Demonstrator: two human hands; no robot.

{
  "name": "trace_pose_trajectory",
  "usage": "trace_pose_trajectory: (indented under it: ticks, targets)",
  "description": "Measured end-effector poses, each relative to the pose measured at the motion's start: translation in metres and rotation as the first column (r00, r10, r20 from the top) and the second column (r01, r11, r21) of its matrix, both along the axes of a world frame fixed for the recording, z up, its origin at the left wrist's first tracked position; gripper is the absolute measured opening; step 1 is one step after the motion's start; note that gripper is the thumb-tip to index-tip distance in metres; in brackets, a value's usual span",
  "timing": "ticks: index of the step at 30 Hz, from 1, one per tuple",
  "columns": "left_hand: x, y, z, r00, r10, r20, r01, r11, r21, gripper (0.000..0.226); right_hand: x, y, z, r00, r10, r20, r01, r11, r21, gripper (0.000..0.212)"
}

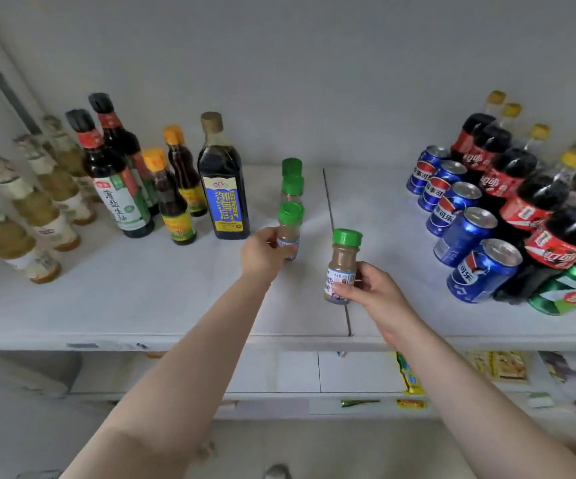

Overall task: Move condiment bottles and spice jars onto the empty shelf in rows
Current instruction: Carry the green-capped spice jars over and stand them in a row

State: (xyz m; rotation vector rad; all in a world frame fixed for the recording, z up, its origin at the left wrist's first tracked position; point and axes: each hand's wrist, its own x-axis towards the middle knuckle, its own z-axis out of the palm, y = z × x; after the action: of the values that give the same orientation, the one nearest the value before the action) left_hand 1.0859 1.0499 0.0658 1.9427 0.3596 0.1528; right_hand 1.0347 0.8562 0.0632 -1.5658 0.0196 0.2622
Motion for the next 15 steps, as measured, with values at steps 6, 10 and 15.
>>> trace_pose_trajectory:
  ticks: [6, 10, 15]
  targets:
    - [0.022, 0.0, -0.007, 1.0, -0.022, 0.015, 0.022, 1.0, -0.011, 0.034, 0.02, 0.012, -0.003, 1.0, -0.021, -0.005, 0.021, 1.0, -0.007, 0.029]
    - [0.031, 0.001, -0.016, 1.0, -0.008, 0.007, 0.008, 1.0, 0.014, 0.038, 0.031, 0.017, -0.007, 1.0, -0.028, -0.011, 0.028, 0.999, -0.017, 0.033]
    - [0.037, 0.001, -0.019, 1.0, -0.011, 0.014, 0.01, 0.999, 0.052, 0.038, 0.04, 0.022, -0.013, 0.999, -0.031, -0.018, 0.031, 0.999, -0.018, 0.035]
